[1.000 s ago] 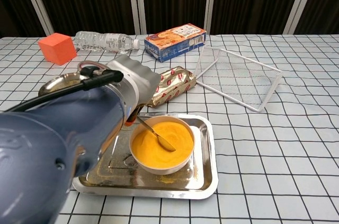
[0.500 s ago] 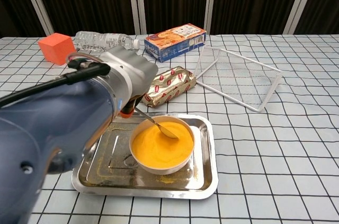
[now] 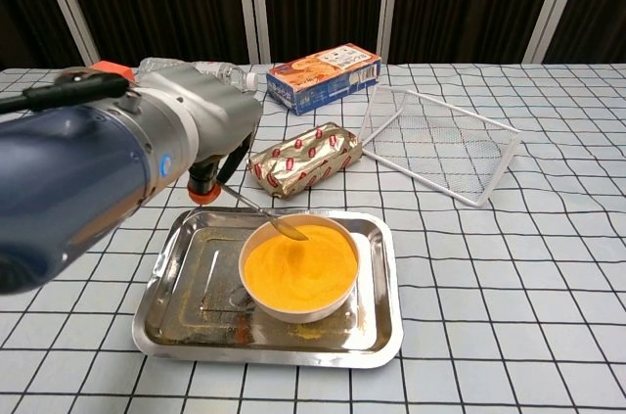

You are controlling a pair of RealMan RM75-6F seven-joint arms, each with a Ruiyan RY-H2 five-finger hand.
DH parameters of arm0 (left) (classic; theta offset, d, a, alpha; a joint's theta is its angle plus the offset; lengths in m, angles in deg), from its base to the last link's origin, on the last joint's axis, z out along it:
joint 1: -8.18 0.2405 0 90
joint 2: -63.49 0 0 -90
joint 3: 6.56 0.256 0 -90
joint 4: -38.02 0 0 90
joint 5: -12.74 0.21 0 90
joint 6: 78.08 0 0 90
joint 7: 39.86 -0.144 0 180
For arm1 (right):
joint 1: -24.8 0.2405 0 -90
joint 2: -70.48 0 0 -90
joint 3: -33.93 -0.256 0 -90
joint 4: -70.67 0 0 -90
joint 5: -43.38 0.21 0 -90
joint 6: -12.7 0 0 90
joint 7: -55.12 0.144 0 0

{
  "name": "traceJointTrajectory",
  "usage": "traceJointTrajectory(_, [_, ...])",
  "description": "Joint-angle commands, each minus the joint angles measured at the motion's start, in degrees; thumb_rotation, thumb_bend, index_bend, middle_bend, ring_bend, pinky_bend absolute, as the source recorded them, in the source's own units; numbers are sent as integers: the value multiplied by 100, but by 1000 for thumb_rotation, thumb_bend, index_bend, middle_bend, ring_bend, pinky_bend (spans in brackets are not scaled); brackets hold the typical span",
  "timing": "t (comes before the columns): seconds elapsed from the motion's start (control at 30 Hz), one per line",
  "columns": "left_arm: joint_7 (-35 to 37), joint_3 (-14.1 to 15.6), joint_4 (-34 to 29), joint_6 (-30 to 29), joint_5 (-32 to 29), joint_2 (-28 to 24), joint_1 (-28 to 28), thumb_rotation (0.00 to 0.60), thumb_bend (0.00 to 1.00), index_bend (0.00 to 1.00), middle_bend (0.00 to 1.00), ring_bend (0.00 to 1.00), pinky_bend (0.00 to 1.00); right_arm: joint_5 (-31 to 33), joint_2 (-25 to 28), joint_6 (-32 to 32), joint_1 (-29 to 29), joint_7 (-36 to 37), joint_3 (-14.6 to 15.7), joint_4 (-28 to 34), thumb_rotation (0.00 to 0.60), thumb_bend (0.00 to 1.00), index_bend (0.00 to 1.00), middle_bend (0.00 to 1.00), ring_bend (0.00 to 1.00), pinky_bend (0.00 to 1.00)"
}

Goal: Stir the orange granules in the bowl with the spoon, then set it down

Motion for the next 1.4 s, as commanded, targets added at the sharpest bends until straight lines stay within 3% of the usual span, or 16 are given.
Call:
traceJointTrajectory(0.03, [-123, 193, -67, 25, 21, -83, 4, 600, 1000, 847, 997, 984, 1000, 11, 0, -2, 3, -2, -7, 0, 600, 360, 0, 0, 0, 0])
traceJointTrajectory(0.3, [-286, 342, -75, 45, 51, -195, -41, 600, 1000, 847, 997, 984, 1000, 10, -4, 14, -2, -22, -8, -8, 600, 360, 0, 0, 0, 0])
traceJointTrajectory(0.53, [-109, 96, -184, 162, -354, -200, 74, 600, 1000, 847, 997, 984, 1000, 7, -9, 17, 1, -31, -11, -18, 600, 361, 0, 0, 0, 0])
traceJointTrajectory(0.73, [16, -285, -256, 280, -844, -198, 112, 600, 1000, 847, 997, 984, 1000, 8, -12, 25, -4, -37, -11, -22, 600, 360, 0, 0, 0, 0])
traceJointTrajectory(0.9, [192, -810, -379, 303, -1398, -206, 156, 600, 1000, 847, 997, 984, 1000, 7, -16, 21, 0, -48, -10, -20, 600, 360, 0, 0, 0, 0])
traceJointTrajectory(1.03, [108, -1008, -363, 265, -1641, -283, 67, 600, 1000, 847, 997, 984, 1000, 11, -15, 24, -2, -45, -12, -22, 600, 360, 0, 0, 0, 0])
traceJointTrajectory(1.4, [197, -1112, -374, 285, -1956, -341, -42, 600, 1000, 847, 997, 984, 1000, 11, -13, 22, -4, -52, -9, -18, 600, 360, 0, 0, 0, 0])
